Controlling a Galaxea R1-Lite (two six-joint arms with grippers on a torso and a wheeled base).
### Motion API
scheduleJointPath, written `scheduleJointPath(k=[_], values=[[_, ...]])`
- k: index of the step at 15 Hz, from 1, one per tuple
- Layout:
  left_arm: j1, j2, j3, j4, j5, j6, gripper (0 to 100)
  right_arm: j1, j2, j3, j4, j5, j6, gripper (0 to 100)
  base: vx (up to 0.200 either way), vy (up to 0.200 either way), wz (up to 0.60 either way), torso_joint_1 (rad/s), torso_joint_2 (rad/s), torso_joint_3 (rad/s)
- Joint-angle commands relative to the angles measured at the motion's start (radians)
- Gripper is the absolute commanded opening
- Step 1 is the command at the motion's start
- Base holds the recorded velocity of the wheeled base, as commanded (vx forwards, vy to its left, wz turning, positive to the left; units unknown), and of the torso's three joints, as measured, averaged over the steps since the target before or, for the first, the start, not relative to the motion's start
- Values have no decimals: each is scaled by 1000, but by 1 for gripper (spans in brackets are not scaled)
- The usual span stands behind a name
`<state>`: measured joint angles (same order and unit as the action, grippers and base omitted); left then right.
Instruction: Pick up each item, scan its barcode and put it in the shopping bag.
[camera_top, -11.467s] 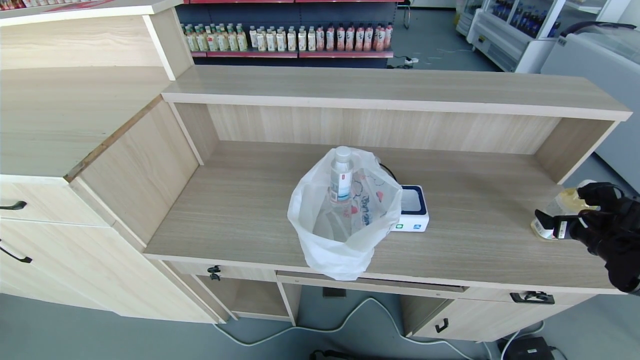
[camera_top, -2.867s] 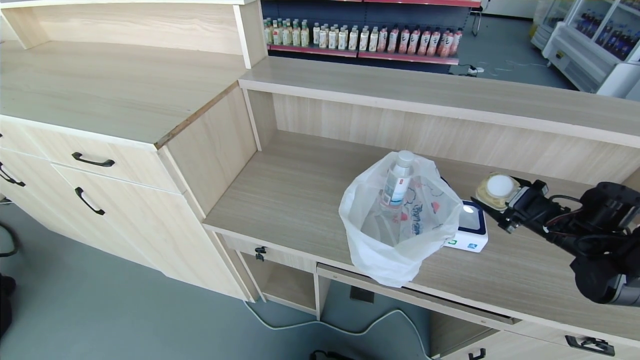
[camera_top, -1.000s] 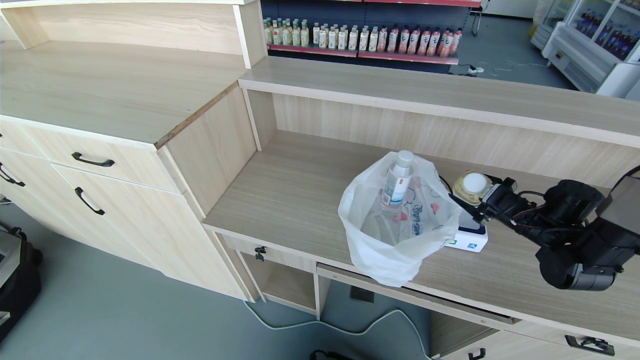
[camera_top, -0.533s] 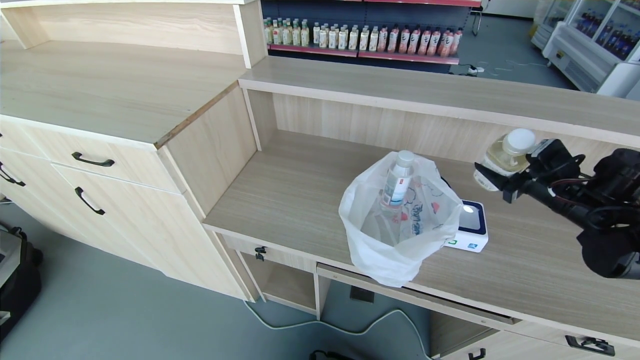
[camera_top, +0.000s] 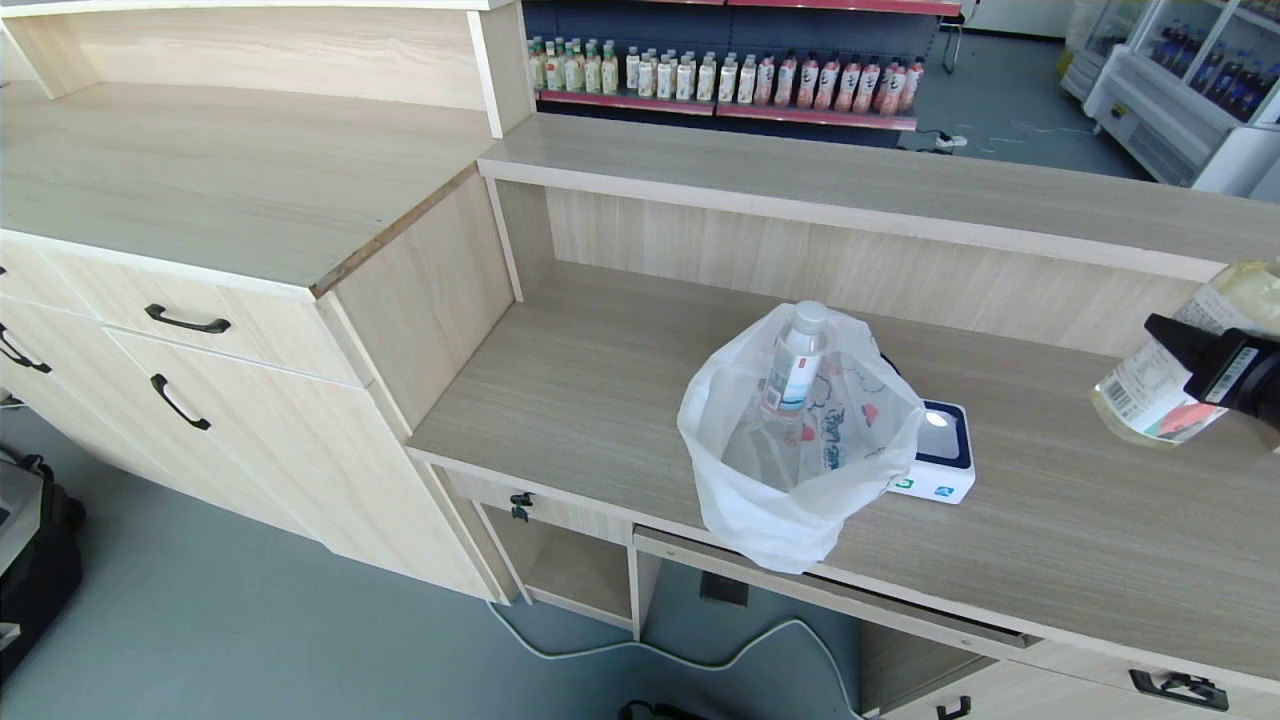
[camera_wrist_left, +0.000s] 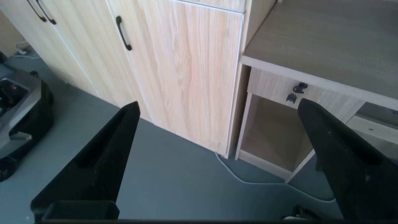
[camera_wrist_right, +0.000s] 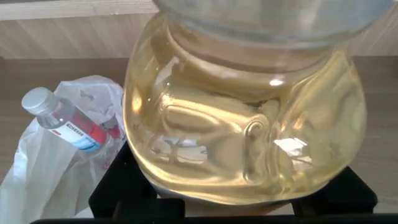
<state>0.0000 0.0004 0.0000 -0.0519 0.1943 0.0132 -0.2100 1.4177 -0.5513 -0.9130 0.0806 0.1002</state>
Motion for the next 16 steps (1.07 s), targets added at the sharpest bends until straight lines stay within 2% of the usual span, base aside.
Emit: scheduleJointPath(k=[1,3,10,12,16], values=[[0,0,0,0,1,1,100,29,-71,85,-43,1,-47,0,0,0,0,0,0,0],[0,0,0,0,1,1,100,32,-95,145,-50,1,-120,0,0,0,0,0,0,0],[0,0,0,0,-1,-1,100,32,-108,143,-50,7,-111,0,0,0,0,0,0,0],[0,0,0,0,-3,-13,100,34,-106,146,-50,7,-111,0,0,200,0,0,7,0],[0,0,0,1,-4,-13,100,46,-98,139,-52,56,-77,0,0,200,0,6,5,6]])
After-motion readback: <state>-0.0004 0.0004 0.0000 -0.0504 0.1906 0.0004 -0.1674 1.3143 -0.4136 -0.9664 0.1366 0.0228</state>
